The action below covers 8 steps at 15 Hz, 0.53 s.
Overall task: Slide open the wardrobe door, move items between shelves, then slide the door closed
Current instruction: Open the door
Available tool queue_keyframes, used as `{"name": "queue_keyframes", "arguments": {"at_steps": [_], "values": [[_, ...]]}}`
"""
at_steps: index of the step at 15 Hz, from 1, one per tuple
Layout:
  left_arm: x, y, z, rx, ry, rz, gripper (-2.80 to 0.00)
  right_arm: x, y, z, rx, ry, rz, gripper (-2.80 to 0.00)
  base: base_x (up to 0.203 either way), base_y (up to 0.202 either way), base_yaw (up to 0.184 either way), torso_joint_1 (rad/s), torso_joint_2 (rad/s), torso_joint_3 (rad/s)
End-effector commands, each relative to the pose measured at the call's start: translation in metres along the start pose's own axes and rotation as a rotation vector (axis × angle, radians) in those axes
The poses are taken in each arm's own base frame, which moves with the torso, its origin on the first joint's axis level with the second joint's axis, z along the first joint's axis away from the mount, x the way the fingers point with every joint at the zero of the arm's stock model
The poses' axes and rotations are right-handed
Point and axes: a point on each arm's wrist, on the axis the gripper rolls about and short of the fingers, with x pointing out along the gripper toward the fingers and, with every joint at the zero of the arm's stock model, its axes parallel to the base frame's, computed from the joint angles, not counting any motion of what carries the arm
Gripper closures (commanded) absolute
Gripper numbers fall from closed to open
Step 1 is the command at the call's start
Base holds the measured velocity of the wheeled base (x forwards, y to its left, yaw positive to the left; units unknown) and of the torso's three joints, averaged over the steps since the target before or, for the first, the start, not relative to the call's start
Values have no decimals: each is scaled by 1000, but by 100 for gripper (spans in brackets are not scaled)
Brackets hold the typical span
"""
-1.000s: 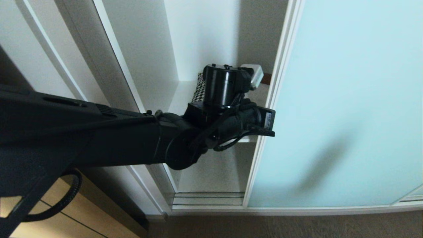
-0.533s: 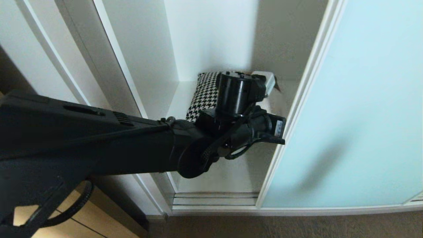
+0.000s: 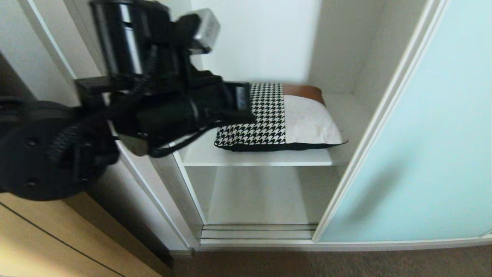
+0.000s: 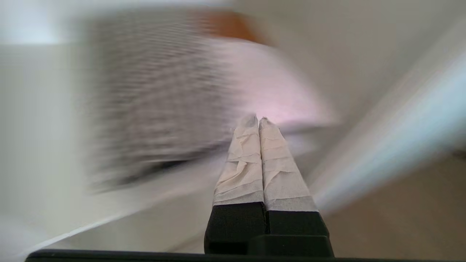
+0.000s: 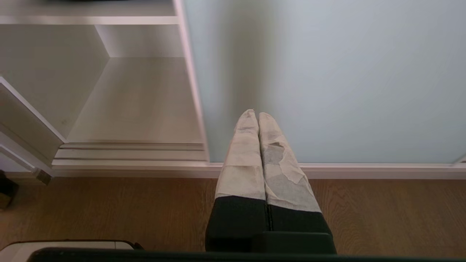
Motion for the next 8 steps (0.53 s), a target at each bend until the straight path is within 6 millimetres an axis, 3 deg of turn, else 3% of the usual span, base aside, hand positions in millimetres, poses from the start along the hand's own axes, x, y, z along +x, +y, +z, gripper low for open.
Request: {"name": "queue_keyframes", "arguments": {"at_steps": [1,6,8], "values": [[-52,35,32,-10,-111,128,0,0,0,0,0,1,-1,0,0,0,0,0,0,0],[-151,46,44,-5,-121,187,0,0,0,0,0,1,-1,0,0,0,0,0,0,0],[-185,48,39,-1,-90,199,0,0,0,0,0,1,-1,0,0,0,0,0,0,0]]}}
